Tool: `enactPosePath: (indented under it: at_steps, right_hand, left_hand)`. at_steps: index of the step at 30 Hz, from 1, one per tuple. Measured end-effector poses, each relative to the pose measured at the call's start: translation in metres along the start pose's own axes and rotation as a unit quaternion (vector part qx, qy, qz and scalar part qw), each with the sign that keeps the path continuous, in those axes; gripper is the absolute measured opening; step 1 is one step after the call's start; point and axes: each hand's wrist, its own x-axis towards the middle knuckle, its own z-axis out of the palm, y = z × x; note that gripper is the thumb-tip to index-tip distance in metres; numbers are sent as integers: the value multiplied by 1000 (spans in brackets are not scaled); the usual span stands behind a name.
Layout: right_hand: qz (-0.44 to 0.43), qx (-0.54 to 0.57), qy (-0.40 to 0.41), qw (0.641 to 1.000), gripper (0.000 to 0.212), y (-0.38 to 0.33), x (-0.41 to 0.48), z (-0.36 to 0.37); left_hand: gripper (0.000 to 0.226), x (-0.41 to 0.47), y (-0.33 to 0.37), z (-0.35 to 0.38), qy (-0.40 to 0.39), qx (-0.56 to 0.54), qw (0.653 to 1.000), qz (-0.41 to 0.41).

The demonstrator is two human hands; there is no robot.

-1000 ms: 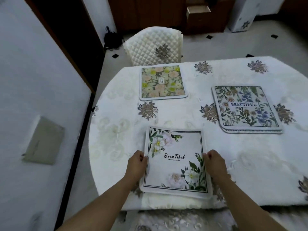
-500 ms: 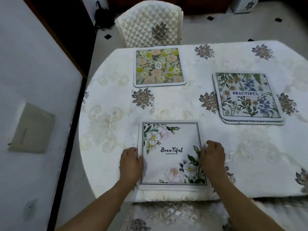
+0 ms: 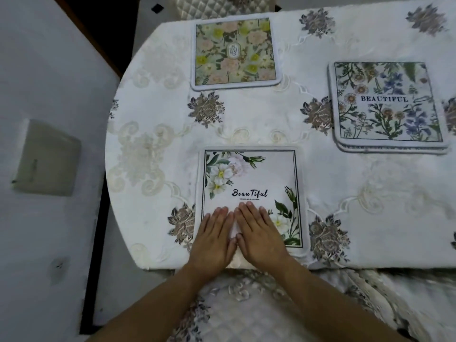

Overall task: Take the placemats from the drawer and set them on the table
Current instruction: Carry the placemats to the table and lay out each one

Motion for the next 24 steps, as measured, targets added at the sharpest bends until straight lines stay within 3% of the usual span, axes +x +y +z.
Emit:
enactPosePath:
  at_steps: [10,15,24]
  right_hand:
    - [54,-2,-9,998,70,68,-36,-21]
    - [85,-5,-29,996,68,78,-41,-30]
    - [68,39,-5,997,60,56,131,-52]
  left_hand:
    - [58,-22,-56,-13,21,-8,1000,-18]
    - [62,-16,-50,-18,16,-29,999,-40]
    - [54,167,-12,-60,53,-96,991,-81]
